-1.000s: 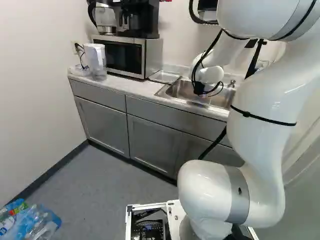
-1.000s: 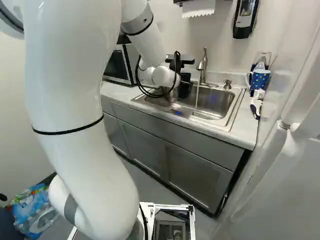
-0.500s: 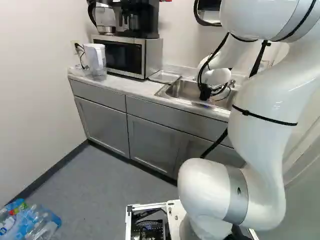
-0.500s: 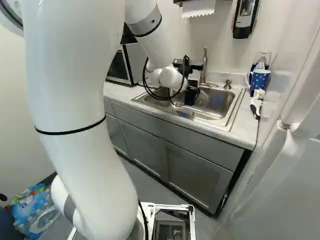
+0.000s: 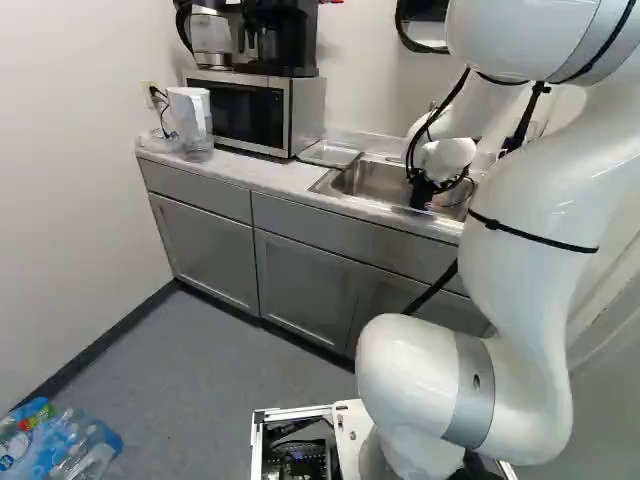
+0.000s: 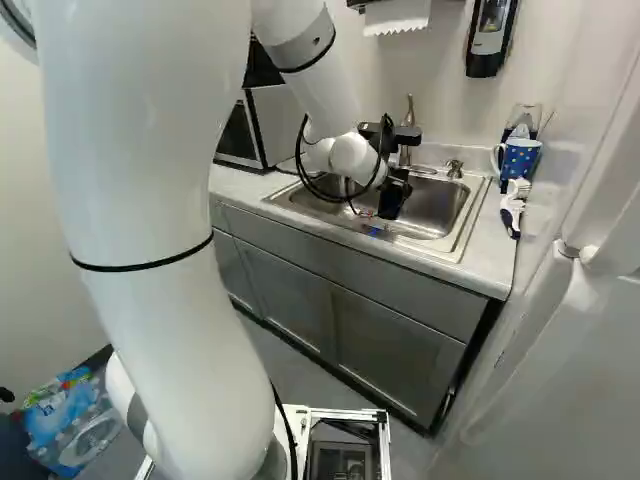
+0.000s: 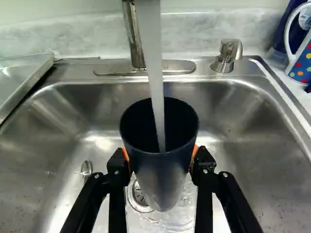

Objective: Rinse the cup and place it in the tray

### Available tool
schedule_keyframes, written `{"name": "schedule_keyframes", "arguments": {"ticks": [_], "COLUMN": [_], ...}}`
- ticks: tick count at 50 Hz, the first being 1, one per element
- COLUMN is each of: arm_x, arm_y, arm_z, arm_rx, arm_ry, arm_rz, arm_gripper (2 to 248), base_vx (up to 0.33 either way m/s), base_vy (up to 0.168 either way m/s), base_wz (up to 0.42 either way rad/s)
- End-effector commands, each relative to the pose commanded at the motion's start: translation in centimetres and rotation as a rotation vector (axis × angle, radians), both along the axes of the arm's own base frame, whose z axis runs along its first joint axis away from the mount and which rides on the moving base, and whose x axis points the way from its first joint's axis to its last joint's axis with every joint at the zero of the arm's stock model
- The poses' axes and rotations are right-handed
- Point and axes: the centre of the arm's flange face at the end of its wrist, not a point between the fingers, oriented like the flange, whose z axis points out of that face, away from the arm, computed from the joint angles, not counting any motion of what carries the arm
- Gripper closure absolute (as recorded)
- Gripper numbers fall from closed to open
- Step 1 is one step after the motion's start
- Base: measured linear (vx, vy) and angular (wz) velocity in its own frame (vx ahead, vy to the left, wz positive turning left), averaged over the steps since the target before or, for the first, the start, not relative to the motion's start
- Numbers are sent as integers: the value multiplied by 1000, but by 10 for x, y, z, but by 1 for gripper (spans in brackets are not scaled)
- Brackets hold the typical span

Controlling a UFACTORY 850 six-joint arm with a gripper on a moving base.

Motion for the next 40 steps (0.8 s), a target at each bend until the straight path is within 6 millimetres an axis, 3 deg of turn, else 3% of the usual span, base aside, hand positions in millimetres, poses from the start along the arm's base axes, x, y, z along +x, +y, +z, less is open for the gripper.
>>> {"name": "schedule_keyframes", "arguments": {"ticks": [40], "arm_x": [0], "arm_y": [0], "arm_z": [0], "arm_rx": [0], "arm_ry": [0], "arm_rz": [0], "arm_gripper": [124], "base_vx": [0], "base_vy": [0], "base_wz": [0]}}
